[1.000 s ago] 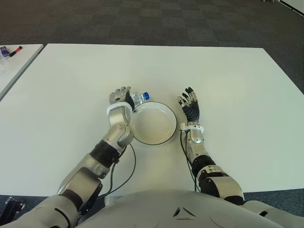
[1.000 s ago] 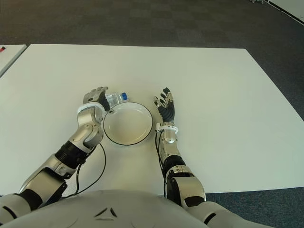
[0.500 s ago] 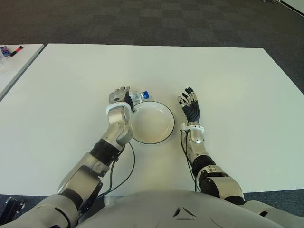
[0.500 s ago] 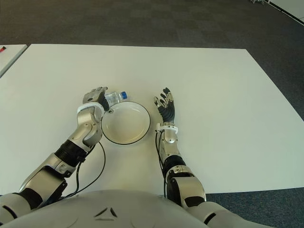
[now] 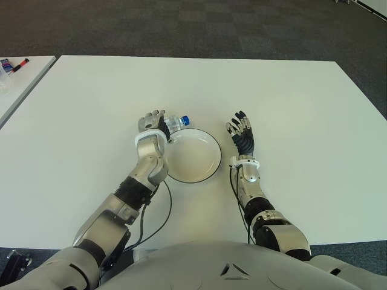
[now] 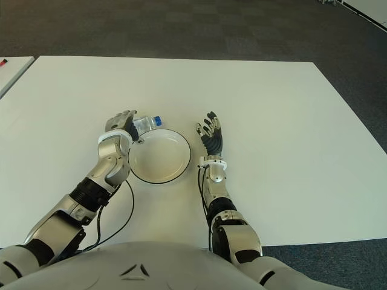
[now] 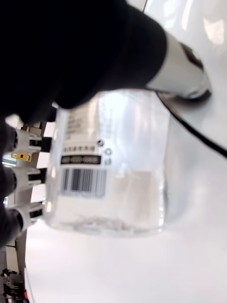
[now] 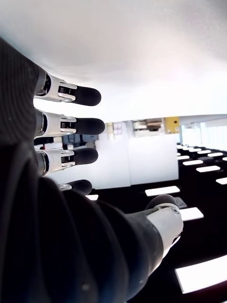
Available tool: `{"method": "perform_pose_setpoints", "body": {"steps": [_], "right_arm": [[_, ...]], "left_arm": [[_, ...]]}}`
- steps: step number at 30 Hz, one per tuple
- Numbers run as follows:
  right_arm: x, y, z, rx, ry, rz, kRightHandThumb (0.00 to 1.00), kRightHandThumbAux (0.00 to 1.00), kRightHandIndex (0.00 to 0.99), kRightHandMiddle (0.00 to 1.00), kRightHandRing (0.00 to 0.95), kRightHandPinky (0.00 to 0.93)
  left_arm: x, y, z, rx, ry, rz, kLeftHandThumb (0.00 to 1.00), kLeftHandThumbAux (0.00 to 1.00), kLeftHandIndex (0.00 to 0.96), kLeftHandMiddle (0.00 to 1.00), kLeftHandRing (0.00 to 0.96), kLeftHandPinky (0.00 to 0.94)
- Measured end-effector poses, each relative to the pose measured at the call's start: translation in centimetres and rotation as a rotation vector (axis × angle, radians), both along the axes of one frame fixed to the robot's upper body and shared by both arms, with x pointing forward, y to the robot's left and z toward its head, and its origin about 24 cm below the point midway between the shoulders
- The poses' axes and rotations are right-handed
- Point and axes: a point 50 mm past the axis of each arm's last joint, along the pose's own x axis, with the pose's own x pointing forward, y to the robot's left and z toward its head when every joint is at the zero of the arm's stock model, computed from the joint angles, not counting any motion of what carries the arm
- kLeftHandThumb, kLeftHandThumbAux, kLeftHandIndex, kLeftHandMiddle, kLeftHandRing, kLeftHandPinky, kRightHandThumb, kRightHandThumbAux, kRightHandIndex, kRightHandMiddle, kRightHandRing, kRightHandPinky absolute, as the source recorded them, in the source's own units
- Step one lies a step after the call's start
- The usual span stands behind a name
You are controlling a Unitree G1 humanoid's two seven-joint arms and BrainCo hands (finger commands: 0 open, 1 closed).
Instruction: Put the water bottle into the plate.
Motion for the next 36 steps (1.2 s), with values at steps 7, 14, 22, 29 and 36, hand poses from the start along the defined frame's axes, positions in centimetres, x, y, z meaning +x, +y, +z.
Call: {"method": "perform_pose_setpoints", "body": {"steps": [7,14,22,29,36], "right_arm": [[0.0,0.0,0.0,0.0,0.0,0.0,0.032,0.7,0.078,0.117,0.128,0.169],[0.0,0.01,0.0,0.0,0.0,0.0,0.034,0.693,0.076,0.119,0.131,0.172],[0.0,0.02,0.0,-0.001,0.0,0.0,0.024,0.679,0.071,0.116,0.129,0.167],[0.0,0.04,0.0,-0.002,0.0,0.001,0.024,0.675,0.067,0.111,0.124,0.165],[0.03,0.07,0.03,-0.002,-0.001,0.001,0.03,0.684,0.067,0.111,0.124,0.168]], "left_arm": [[0.05,0.03,0.01,-0.008,-0.011,-0.001,0.0,0.887,0.0,0.0,0.0,0.08],[0.11,0.23,0.01,-0.021,-0.02,0.006,0.0,0.89,0.0,0.0,0.004,0.096],[0.12,0.32,-0.01,-0.03,-0.034,0.008,0.0,0.891,0.0,0.0,0.012,0.104],[0.12,0.36,-0.02,-0.035,-0.041,0.009,0.0,0.89,0.0,0.0,0.018,0.108],[-0.26,0.52,0.32,-0.051,-0.072,0.012,0.0,0.882,0.0,0.003,0.026,0.116]]}}
